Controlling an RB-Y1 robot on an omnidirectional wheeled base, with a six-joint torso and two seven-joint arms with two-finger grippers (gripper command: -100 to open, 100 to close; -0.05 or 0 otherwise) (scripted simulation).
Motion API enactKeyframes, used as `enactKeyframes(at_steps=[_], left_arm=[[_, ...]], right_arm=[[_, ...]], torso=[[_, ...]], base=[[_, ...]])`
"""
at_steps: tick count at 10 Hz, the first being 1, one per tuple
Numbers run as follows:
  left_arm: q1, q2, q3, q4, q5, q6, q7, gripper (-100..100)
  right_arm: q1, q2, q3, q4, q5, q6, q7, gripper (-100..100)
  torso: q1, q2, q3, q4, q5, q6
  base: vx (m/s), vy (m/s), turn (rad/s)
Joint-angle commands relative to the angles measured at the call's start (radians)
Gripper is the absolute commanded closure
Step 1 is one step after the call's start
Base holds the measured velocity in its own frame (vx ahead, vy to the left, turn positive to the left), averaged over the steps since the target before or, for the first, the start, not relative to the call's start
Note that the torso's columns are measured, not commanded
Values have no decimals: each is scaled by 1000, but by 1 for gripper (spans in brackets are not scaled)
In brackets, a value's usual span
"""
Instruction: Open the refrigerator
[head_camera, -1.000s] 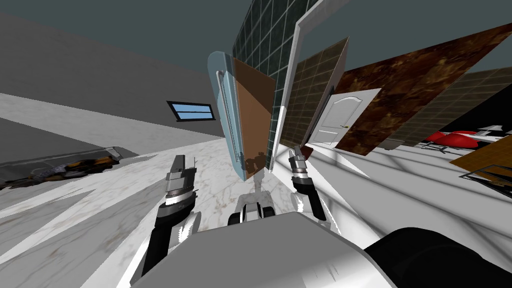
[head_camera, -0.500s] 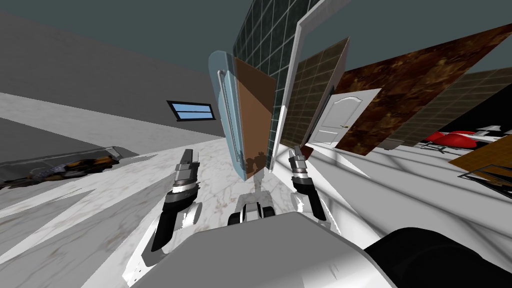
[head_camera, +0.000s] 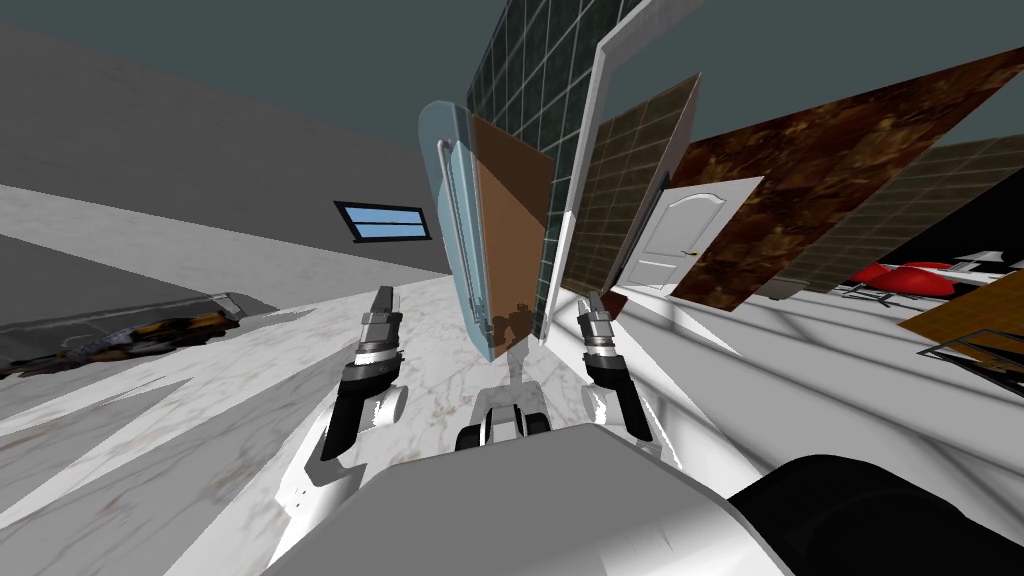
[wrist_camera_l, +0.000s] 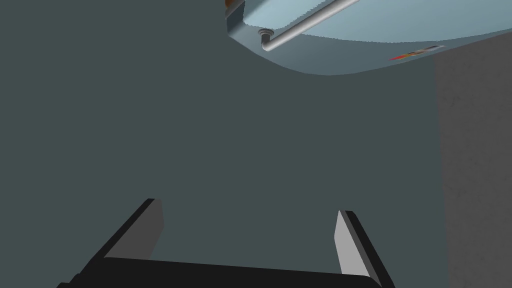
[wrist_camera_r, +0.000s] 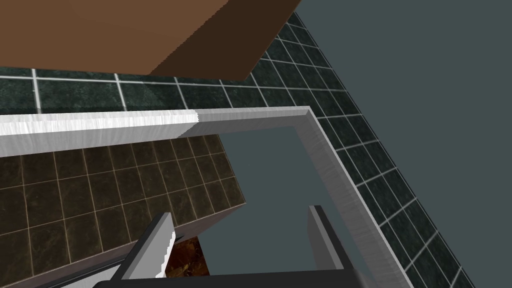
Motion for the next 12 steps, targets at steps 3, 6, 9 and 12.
enactKeyframes(at_steps=[3, 6, 9, 12], left_arm=[[-125, 16, 25, 64, 8, 48, -39, -100], [-222, 23, 48, 130, 13, 96, -78, -100], [-301, 24, 59, 165, 16, 121, -99, -100], [-397, 21, 81, 241, 20, 173, -139, -100]], right_arm=[[0, 0, 0, 0, 0, 0, 0, 0], [0, 0, 0, 0, 0, 0, 0, 0], [0, 0, 0, 0, 0, 0, 0, 0], [0, 0, 0, 0, 0, 0, 0, 0]], torso=[[0, 0, 0, 0, 0, 0], [0, 0, 0, 0, 0, 0], [0, 0, 0, 0, 0, 0], [0, 0, 0, 0, 0, 0]], base=[[3, 16, 2], [5, 17, 4], [7, 16, 4], [10, 16, 7]])
